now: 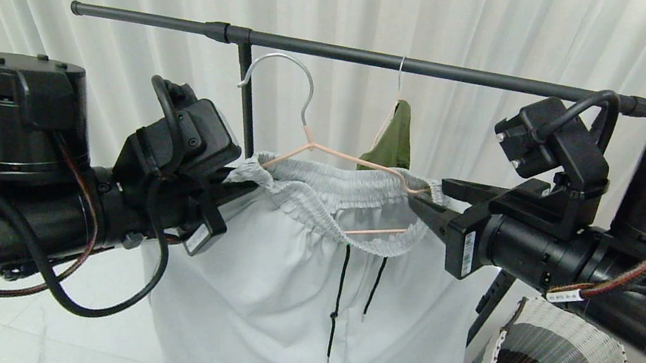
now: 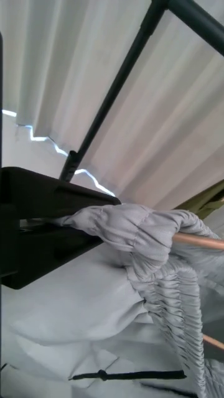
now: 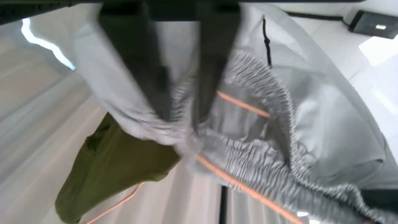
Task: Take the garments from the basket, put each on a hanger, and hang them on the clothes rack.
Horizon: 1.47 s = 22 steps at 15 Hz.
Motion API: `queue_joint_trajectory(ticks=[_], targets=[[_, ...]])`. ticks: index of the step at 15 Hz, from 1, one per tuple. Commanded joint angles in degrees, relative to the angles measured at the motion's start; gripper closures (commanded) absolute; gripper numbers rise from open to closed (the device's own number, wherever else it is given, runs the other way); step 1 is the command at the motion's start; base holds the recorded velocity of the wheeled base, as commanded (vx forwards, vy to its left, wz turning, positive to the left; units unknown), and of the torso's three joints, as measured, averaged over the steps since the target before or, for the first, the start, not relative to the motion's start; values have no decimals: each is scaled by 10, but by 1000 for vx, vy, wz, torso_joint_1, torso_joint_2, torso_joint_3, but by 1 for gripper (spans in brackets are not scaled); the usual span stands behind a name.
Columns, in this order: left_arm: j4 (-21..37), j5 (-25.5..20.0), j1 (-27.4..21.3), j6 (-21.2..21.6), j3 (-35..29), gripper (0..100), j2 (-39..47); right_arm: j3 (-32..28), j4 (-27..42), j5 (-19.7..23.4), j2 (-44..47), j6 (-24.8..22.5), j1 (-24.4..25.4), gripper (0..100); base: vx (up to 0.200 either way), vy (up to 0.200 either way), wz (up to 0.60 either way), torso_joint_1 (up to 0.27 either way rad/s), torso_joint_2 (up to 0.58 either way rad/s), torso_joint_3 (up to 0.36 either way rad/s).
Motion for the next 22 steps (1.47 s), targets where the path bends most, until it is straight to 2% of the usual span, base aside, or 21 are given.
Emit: queue_joint_trajectory(ticks=[1,3,4,6,8,9,10,11,13,16,22], targets=[[-1,1,3,10,1,100,-2,9,1,0,-13,-1,-1,0,0,0,0,0,0,0],[-1,-1,3,44,1,100,1,9,27,4,-32,-1,-3,0,0,0,0,0,0,0],[-4,-3,2,48,1,100,1,8,47,11,-40,-2,-6,0,0,0,0,0,0,0],[-30,-4,-1,49,2,100,7,-12,108,68,-58,-10,-27,0,0,0,0,0,0,0],[-53,-8,-1,48,1,100,12,-71,202,130,-58,-29,-61,0,0,0,0,0,0,0],[-58,-28,-1,49,0,100,13,-118,251,169,-48,-41,-82,0,0,0,0,0,0,0],[-58,-40,-1,50,0,100,12,-146,278,187,-39,-51,-92,0,0,0,0,0,0,0],[-58,-59,-2,62,0,100,10,-202,331,214,-18,-75,-112,0,0,0,0,0,0,0],[-59,-70,-7,70,-3,100,9,-252,379,249,9,-94,-120,0,0,0,0,0,0,0],[-59,-70,-22,68,-26,100,10,-263,400,270,36,-116,-109,0,0,0,0,0,0,0],[-59,-70,-44,67,-37,100,10,-270,414,272,60,-117,-103,0,0,0,0,0,0,0]])
